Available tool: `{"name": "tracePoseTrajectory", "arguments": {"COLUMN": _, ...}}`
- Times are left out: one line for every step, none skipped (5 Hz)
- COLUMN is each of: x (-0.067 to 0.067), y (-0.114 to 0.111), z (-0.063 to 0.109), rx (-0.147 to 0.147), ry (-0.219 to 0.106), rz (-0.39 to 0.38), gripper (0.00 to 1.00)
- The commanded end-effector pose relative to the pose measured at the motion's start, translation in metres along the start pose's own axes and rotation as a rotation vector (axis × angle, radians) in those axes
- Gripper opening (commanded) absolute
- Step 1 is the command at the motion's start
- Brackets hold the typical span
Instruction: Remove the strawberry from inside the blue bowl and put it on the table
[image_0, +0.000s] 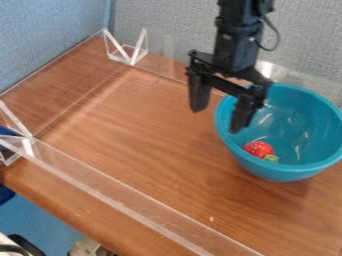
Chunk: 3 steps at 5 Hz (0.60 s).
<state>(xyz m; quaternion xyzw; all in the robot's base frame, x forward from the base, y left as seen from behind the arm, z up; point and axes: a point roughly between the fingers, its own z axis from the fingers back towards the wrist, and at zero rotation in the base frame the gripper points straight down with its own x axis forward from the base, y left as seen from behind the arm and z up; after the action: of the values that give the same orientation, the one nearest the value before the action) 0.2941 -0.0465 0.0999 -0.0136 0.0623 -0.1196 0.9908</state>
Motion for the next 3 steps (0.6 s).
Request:
{"name": "tracePoseTrajectory", "arguments": {"x": 0.016, "y": -0.016, "z": 0.013, "rx": 0.018, "ry": -0.072, "rz": -0.056, "gripper": 1.00}}
{"name": "tracePoseTrajectory", "arguments": {"x": 0.025, "y": -0.027, "z": 0.008, "rx": 0.025, "ry": -0.078, "rz": -0.094, "gripper": 1.00}}
{"name": "tracePoseTrajectory", "arguments": {"x": 0.022, "y": -0.035, "z": 0.005, "rx": 0.032, "ry": -0.080, "rz": -0.116, "gripper": 1.00}}
